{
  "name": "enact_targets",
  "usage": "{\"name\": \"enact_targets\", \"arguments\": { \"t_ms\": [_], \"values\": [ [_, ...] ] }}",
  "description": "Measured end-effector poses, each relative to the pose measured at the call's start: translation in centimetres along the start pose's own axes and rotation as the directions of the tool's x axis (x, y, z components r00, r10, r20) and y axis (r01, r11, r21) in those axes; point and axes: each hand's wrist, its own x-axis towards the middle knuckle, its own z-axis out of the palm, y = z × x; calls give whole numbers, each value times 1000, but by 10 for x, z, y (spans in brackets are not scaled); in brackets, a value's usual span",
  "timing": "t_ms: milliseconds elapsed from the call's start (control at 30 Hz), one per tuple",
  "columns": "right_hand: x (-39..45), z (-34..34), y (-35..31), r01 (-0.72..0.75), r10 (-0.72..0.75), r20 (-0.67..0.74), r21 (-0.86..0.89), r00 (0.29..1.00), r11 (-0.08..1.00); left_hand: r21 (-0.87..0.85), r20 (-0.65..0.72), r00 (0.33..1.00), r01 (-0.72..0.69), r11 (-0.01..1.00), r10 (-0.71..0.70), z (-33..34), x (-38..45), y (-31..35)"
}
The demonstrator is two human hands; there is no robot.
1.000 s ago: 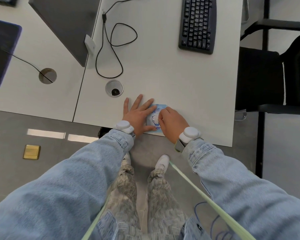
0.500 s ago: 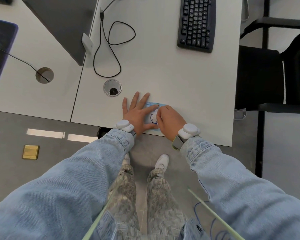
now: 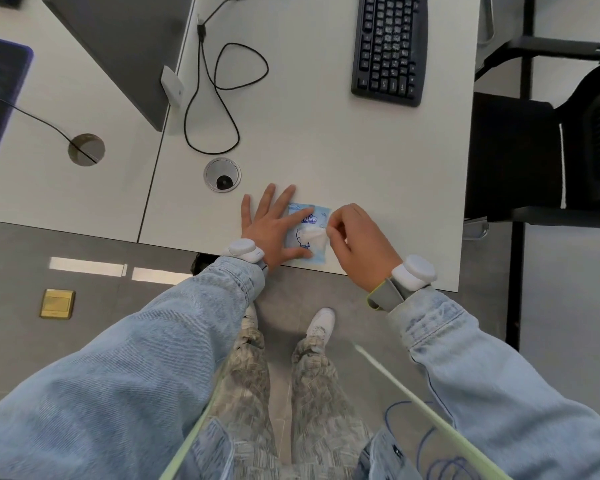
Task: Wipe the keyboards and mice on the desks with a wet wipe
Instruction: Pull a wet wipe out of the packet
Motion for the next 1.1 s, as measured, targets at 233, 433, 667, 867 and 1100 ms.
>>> {"name": "enact_targets", "arguments": {
  "t_ms": [233, 433, 667, 867, 1100],
  "values": [
    [-8, -27, -12, -100, 199, -256, 352, 946, 930, 15, -20, 999, -26, 1000, 27, 0, 0, 0],
    [3, -26, -1, -229, 415, -335, 474, 846, 850, 28, -215, 943, -253, 967, 253, -10, -16, 6],
    [11, -23, -4, -342, 543, -255, 550, 800, 762, 291, -27, 945, -304, 907, 325, 7, -46, 12],
    [10, -27, 0, -418, 585, -221, 510, 781, 751, 366, 87, 967, -254, 895, 239, -9, -47, 24],
    [5, -64, 23, -550, 684, -17, 580, 730, 601, 282, -51, 987, -134, 950, 155, -65, -21, 69]
  ]
}}
